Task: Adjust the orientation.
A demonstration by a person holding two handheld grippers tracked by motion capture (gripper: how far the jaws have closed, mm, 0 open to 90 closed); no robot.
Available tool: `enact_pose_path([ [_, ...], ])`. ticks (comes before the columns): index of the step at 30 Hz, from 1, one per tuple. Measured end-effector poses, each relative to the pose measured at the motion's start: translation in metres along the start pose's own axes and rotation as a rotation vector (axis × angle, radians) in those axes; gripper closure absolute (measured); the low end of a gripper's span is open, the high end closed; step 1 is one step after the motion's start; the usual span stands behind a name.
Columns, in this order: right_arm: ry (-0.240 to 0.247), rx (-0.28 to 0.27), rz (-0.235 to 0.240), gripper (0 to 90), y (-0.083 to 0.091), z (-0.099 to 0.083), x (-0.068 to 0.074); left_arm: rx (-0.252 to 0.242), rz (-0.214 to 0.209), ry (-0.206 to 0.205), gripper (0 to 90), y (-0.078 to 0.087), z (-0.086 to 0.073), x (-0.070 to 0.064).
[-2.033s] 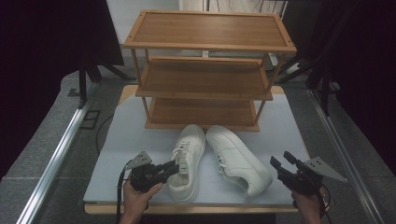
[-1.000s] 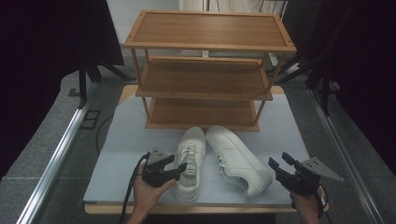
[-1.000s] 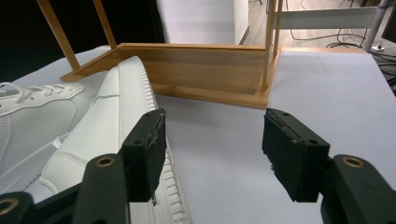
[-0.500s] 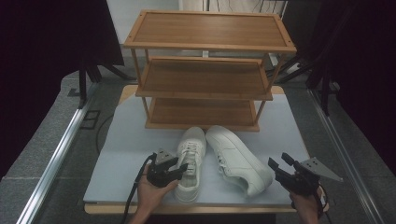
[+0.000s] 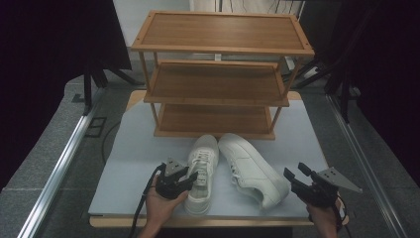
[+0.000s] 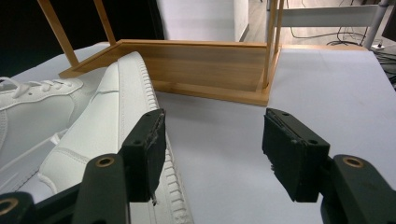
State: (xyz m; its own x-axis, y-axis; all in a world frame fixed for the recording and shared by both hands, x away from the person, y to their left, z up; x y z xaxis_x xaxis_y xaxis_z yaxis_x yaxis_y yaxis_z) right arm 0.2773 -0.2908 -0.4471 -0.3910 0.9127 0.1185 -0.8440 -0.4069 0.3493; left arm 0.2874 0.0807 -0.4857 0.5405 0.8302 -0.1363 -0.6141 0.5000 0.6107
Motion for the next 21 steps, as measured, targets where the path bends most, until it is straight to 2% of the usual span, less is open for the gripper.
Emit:
enact_pose_path([
  [3, 0.004, -0.002, -0.001, 39.9, 0.0, 0.0, 0.001, -0.01, 0.029, -0.011, 67.2, 0.002, 0.0, 0.002],
  [11, 0.003, -0.004, -0.005, 39.9, 0.001, 0.0, -0.001, -0.009, 0.049, -0.023, 74.8, 0.008, 0.0, 0.013],
  [21, -0.005, -0.016, -0.02, 40.1, 0.005, 0.002, -0.005, 0.003, 0.04, -0.015, 77.3, 0.023, -0.006, 0.038],
])
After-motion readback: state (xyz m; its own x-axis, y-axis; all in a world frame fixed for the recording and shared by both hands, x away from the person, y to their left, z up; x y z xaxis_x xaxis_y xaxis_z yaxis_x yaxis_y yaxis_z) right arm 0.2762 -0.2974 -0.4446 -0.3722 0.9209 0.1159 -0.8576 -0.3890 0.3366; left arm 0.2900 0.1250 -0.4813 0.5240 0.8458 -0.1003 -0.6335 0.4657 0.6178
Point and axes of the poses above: each handheld gripper's, and its own axes: y roughly backward along the jaws, z roughly out of its top, x roughly to its left, the point moved 5 cm from there along -y, roughly forward along the jaws
